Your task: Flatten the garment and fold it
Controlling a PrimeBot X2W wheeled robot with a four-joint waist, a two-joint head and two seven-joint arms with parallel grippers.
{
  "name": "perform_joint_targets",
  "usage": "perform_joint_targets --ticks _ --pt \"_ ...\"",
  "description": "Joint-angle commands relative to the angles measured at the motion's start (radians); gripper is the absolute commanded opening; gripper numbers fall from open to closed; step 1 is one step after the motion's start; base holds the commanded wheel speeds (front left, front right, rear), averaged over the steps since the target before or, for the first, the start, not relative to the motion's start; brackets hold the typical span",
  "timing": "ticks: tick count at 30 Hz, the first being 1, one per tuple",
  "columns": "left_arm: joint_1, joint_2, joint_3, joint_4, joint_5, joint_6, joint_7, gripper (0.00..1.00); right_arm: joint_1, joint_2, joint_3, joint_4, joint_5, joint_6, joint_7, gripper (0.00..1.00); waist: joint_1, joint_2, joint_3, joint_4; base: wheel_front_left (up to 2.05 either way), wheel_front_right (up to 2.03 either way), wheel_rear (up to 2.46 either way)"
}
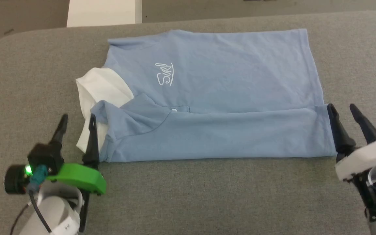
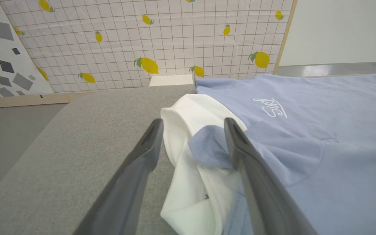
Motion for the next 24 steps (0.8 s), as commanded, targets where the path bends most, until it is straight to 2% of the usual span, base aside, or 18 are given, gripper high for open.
perform_joint_targets --ticks 1,6,10,17,24 --pt "0.026 -0.005 -0.005 -0.003 0.008 0.006 -0.008 1.00 0.030 0.024 -0.014 -0.013 -0.014 -0.002 -0.029 1.00 0.0000 -0.0001 -0.018 -0.003 0.00 0.00 0.00" --pt "0.089 -0.017 -0.029 0.017 0.013 0.019 -0.010 1.00 0.113 0.107 -0.041 -0.056 -0.045 -0.002 -0.113 1.00 0.0000 -0.0001 -0.036 -0.022 0.00 0.00 0.00" --pt "0.112 -0.027 -0.043 0.053 0.010 0.031 0.006 1.00 0.152 0.148 -0.049 -0.074 -0.053 -0.002 -0.136 1.00 0.0000 -0.0001 -0.045 -0.039 0.00 0.00 0.00" --pt "0.109 -0.055 -0.025 0.138 -0.031 0.071 0.065 1.00 0.158 0.167 -0.047 -0.069 -0.063 -0.002 -0.136 1.00 0.0000 -0.0001 -0.046 -0.063 0.00 0.00 0.00" --pt "0.085 -0.090 0.025 0.197 -0.119 0.135 0.204 1.00 0.153 0.176 -0.033 -0.069 -0.062 -0.002 -0.125 1.00 0.0000 -0.0001 -0.034 -0.083 0.00 0.00 0.00"
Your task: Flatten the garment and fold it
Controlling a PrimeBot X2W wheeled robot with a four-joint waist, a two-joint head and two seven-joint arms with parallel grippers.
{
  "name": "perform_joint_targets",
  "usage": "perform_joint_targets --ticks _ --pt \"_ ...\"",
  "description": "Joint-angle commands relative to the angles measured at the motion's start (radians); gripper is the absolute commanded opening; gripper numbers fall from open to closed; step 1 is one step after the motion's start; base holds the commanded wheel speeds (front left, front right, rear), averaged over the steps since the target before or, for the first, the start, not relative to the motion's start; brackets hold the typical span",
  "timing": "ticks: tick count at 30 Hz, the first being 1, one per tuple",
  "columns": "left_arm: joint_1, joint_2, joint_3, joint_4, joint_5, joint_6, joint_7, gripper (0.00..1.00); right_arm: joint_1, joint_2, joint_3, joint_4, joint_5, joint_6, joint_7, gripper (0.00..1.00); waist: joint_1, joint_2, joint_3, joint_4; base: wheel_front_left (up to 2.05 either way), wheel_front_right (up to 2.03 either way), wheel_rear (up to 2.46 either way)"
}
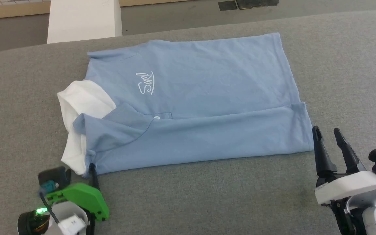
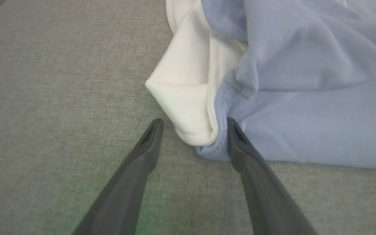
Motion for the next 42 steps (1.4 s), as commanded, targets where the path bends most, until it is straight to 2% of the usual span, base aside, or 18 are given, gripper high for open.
perform_joint_targets --ticks 1,2,4,5,11,14,16,21,28,29,30,31,32,33,36,42 --pt "-0.008 -0.004 0.009 0.017 -0.023 0.017 0.037 1.00 -0.001 0.003 0.002 -0.001 -0.008 -0.002 0.004 1.00 0.0000 -0.0001 0.003 -0.005 0.00 0.00 0.00" --pt "-0.010 -0.005 0.009 0.019 -0.036 0.020 0.067 0.79 -0.001 0.003 0.003 0.000 -0.009 -0.002 0.007 1.00 0.0000 -0.0001 0.003 -0.007 0.00 0.00 0.00" --pt "-0.011 -0.007 0.012 0.011 -0.060 0.016 0.103 0.05 -0.002 0.003 0.003 0.000 -0.010 -0.002 0.012 1.00 0.0000 -0.0001 0.003 -0.011 0.00 0.00 0.00" --pt "-0.011 -0.004 0.008 0.005 -0.072 0.006 0.130 0.00 -0.002 0.003 0.003 0.002 -0.012 -0.002 0.017 1.00 0.0000 -0.0001 0.002 -0.013 0.00 0.00 0.00" --pt "-0.005 0.008 0.003 -0.035 -0.077 0.000 0.144 0.00 -0.017 0.012 -0.025 0.014 -0.049 -0.002 0.026 1.00 0.0000 -0.0001 0.002 -0.012 0.00 0.00 0.00" --pt "0.000 0.010 -0.006 -0.059 -0.072 0.001 0.146 0.00 -0.048 0.028 -0.071 0.049 -0.084 -0.002 0.062 1.00 0.0000 -0.0001 0.004 -0.009 0.00 0.00 0.00" --pt "-0.001 0.009 -0.011 -0.072 -0.068 0.001 0.144 0.00 -0.076 0.040 -0.108 0.087 -0.108 -0.002 0.127 1.00 0.0000 -0.0001 0.008 -0.004 0.00 0.00 0.00" --pt "-0.017 0.013 -0.033 -0.092 -0.049 0.000 0.148 0.00 -0.159 0.058 -0.177 0.183 -0.145 -0.002 0.404 1.00 0.0000 -0.0001 0.020 0.015 0.00 0.00 0.00" --pt "-0.035 0.011 -0.057 -0.106 -0.029 -0.001 0.147 0.00 -0.224 0.062 -0.218 0.203 -0.224 -0.002 0.710 0.98 0.0000 -0.0001 0.032 0.040 0.00 0.00 0.00" --pt "-0.037 0.011 -0.060 -0.110 -0.026 -0.001 0.145 0.00 -0.228 0.062 -0.219 0.200 -0.237 -0.002 0.754 0.51 0.0000 -0.0001 0.033 0.043 0.00 0.00 0.00" --pt "-0.038 0.012 -0.063 -0.112 -0.022 -0.002 0.142 0.00 -0.229 0.062 -0.218 0.195 -0.248 -0.002 0.785 0.44 0.0000 -0.0001 0.034 0.046 0.00 0.00 0.00" --pt "-0.040 0.013 -0.065 -0.116 -0.020 -0.002 0.140 0.00 -0.230 0.062 -0.217 0.185 -0.257 -0.002 0.818 0.20 0.0000 -0.0001 0.034 0.048 0.00 0.00 0.00" --pt "-0.041 0.013 -0.067 -0.119 -0.018 -0.002 0.138 0.00 -0.229 0.063 -0.215 0.173 -0.262 -0.002 0.837 0.05 0.0000 -0.0001 0.034 0.050 0.00 0.00 0.00" --pt "-0.042 0.015 -0.068 -0.123 -0.014 -0.001 0.134 0.00 -0.227 0.063 -0.210 0.157 -0.267 -0.002 0.852 0.00 0.0000 -0.0001 0.033 0.053 0.00 0.00 0.00" --pt "-0.048 0.016 -0.071 -0.131 -0.007 -0.002 0.122 0.00 -0.218 0.063 -0.207 0.111 -0.269 -0.002 0.845 0.00 0.0000 -0.0001 0.028 0.059 0.00 0.00 0.00" --pt "-0.047 0.018 -0.066 -0.143 0.005 0.008 0.090 0.00 -0.180 0.063 -0.231 0.042 -0.246 -0.002 0.715 0.00 0.0000 -0.0001 -0.006 0.066 0.00 0.00 0.00"
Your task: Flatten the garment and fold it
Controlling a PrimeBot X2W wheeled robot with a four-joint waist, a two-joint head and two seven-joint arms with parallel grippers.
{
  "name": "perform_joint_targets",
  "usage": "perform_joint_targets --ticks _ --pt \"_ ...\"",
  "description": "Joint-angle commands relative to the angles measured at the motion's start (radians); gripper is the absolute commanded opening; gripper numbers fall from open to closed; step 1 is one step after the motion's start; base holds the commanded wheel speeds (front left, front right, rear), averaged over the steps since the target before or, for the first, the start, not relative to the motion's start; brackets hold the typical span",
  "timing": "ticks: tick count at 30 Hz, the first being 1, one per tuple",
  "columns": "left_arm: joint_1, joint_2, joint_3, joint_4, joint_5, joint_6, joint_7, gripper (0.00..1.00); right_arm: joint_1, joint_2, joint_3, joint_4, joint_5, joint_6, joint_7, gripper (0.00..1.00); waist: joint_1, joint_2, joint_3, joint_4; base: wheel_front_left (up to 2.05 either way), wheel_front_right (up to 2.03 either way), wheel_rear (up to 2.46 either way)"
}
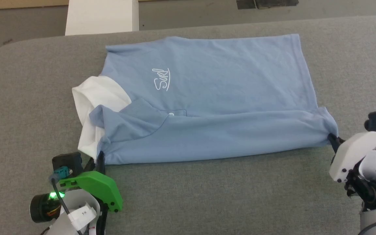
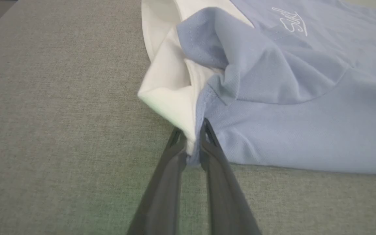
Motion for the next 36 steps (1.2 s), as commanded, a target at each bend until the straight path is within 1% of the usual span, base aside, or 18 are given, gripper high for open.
perform_joint_targets --ticks 1,5,9,12,14,18,21,25,29,33,34,35,36 --pt "-0.005 0.008 0.003 -0.011 0.012 0.013 -0.008 0.00 0.022 -0.001 -0.011 -0.016 0.011 -0.002 -0.033 0.00 0.0000 0.0000 -0.020 0.003 0.00 0.00 0.00" --pt "0.032 0.023 0.016 -0.056 0.014 0.042 -0.007 0.00 0.066 -0.001 -0.038 -0.056 0.036 -0.002 -0.090 0.00 0.0000 0.0000 -0.049 0.003 0.00 0.00 0.00" --pt "0.100 0.053 0.027 -0.132 0.016 0.085 0.027 0.00 0.116 -0.001 -0.050 -0.106 0.050 -0.002 -0.097 0.00 0.0000 0.0000 -0.071 0.000 0.00 0.00 0.00" --pt "0.164 0.082 0.024 -0.192 0.021 0.119 0.072 0.00 0.167 -0.001 -0.053 -0.154 0.042 -0.002 -0.060 0.00 0.0000 0.0000 -0.081 -0.002 0.00 0.00 0.00" --pt "0.201 0.095 0.016 -0.227 0.019 0.133 0.103 0.00 0.204 -0.001 -0.058 -0.183 0.035 -0.002 -0.019 0.00 0.0000 0.0000 -0.083 -0.001 0.00 0.00 0.00" --pt "0.255 0.105 -0.003 -0.253 0.009 0.146 0.149 0.00 0.276 -0.001 -0.082 -0.220 0.036 -0.002 0.064 0.00 0.0000 0.0000 -0.079 0.006 0.00 0.00 0.00" --pt "0.272 0.097 -0.014 -0.234 -0.009 0.139 0.162 0.00 0.310 -0.001 -0.101 -0.214 0.041 -0.002 0.087 0.00 0.0000 0.0000 -0.074 0.008 0.00 0.00 0.00" --pt "0.284 0.088 -0.040 -0.178 -0.031 0.120 0.193 0.00 0.335 -0.001 -0.103 -0.155 0.050 -0.002 0.083 0.00 0.0000 0.0000 -0.074 0.006 0.00 0.00 0.00" --pt "0.284 0.082 -0.048 -0.135 -0.042 0.108 0.199 0.00 0.345 -0.001 -0.095 -0.076 0.057 -0.002 0.042 0.00 0.0000 0.0000 -0.077 0.007 0.00 0.00 0.00" --pt "0.285 0.067 -0.041 -0.109 -0.064 0.079 0.167 0.00 0.336 -0.001 -0.088 -0.020 0.076 -0.002 -0.019 0.00 0.0000 0.0000 -0.085 0.007 0.00 0.00 0.00" --pt "0.284 0.063 -0.037 -0.103 -0.069 0.068 0.150 0.47 0.331 0.000 -0.086 -0.017 0.079 -0.002 -0.043 0.44 0.0000 0.0000 -0.088 0.007 0.00 0.00 0.00" --pt "0.283 0.060 -0.033 -0.098 -0.071 0.061 0.133 0.86 0.329 0.000 -0.082 -0.015 0.084 -0.002 -0.061 0.93 0.0000 0.0000 -0.092 0.007 0.00 0.00 0.00" --pt "0.281 0.057 -0.029 -0.090 -0.073 0.053 0.117 1.00 0.326 0.000 -0.082 -0.014 0.093 -0.002 -0.082 1.00 0.0000 0.0000 -0.096 0.007 0.00 0.00 0.00"
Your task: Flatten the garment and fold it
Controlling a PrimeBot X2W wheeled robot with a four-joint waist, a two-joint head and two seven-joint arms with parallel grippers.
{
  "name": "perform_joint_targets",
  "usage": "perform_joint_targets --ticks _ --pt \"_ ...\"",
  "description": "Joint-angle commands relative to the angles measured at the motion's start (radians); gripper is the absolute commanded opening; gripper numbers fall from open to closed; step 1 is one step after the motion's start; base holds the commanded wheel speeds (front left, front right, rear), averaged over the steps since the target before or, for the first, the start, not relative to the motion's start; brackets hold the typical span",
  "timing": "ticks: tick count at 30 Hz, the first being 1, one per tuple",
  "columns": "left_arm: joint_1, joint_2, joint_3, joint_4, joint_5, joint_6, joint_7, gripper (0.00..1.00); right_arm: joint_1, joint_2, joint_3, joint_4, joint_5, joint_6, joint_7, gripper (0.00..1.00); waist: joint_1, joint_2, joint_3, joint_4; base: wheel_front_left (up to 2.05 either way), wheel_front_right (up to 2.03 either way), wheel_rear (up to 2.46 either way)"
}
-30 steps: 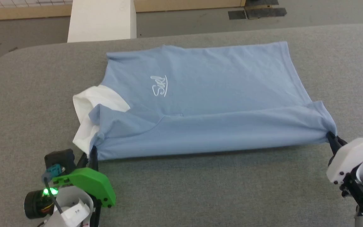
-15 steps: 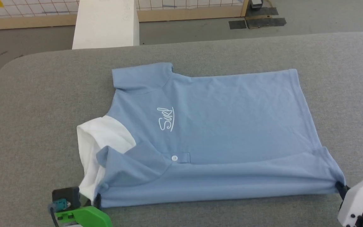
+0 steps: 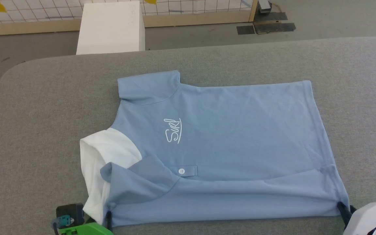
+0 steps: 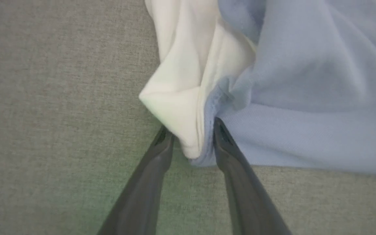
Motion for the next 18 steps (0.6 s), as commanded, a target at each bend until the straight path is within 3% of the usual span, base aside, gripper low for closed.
perform_joint_targets --ticks 1,5,11,18 --pt "0.010 0.001 0.006 0.022 -0.004 -0.009 -0.010 1.00 -0.006 -0.005 0.004 0.000 0.012 -0.002 -0.028 1.00 0.0000 0.0000 -0.009 0.001 0.00 0.00 0.00" --pt "-0.005 0.015 0.022 0.004 0.002 -0.038 -0.064 1.00 -0.002 -0.005 0.024 -0.045 0.026 -0.002 -0.128 1.00 0.0000 0.0000 -0.024 0.002 0.00 0.00 0.00" --pt "-0.085 0.093 0.051 -0.065 0.080 -0.086 -0.173 1.00 0.005 -0.005 0.096 -0.124 0.033 -0.002 -0.310 1.00 0.0000 0.0000 -0.020 -0.016 0.00 0.00 0.00" --pt "-0.316 0.189 0.026 -0.075 0.197 -0.200 -0.220 1.00 -0.036 -0.042 0.185 -0.150 0.043 -0.002 -0.505 1.00 0.0000 0.0000 0.050 -0.053 0.00 0.00 0.00"
